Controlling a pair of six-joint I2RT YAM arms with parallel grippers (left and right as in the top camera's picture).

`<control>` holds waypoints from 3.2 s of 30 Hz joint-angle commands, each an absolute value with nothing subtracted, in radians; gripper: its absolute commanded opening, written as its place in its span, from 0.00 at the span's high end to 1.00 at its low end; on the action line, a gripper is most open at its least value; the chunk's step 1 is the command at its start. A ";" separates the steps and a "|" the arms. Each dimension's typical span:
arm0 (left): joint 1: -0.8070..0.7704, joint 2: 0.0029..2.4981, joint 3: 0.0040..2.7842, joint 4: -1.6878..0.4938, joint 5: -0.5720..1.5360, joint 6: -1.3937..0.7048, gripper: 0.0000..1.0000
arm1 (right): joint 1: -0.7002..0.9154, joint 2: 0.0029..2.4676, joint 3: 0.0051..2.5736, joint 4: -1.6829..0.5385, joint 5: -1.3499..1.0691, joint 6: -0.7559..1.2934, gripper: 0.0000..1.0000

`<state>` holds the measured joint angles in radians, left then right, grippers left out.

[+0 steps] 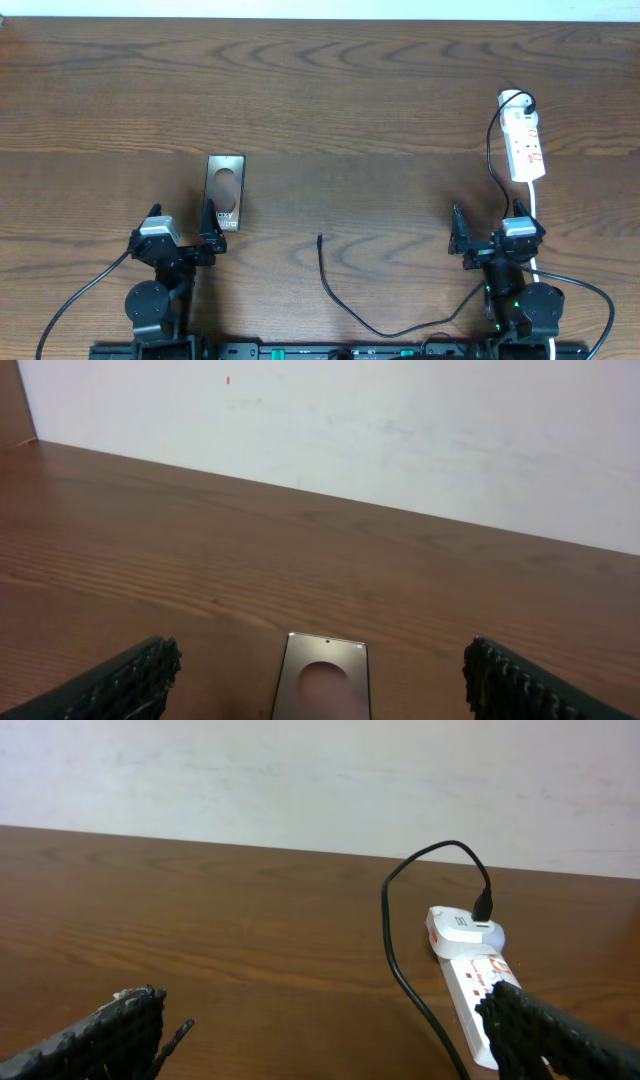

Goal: Plug charger to phone and switch on socket

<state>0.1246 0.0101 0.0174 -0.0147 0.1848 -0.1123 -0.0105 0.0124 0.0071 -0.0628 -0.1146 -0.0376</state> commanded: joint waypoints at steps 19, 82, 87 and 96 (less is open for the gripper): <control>0.131 0.004 0.004 -0.055 0.201 -0.121 0.07 | -0.006 0.006 0.006 -0.068 -0.104 -0.050 0.01; 0.127 1.406 1.288 -1.003 0.281 -0.030 0.07 | -0.006 0.006 0.006 -0.068 -0.104 -0.050 0.01; 0.127 1.499 1.287 -1.006 0.285 -0.030 0.57 | -0.006 0.006 0.006 -0.068 -0.104 -0.050 0.01; 0.124 1.541 1.287 -0.997 0.340 -0.025 0.01 | -0.006 0.006 0.006 -0.068 -0.104 -0.050 0.01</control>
<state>0.1238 1.5433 1.2720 -0.9955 0.3061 -0.0368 -0.0105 0.0120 0.0071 -0.0635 -0.1104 -0.0376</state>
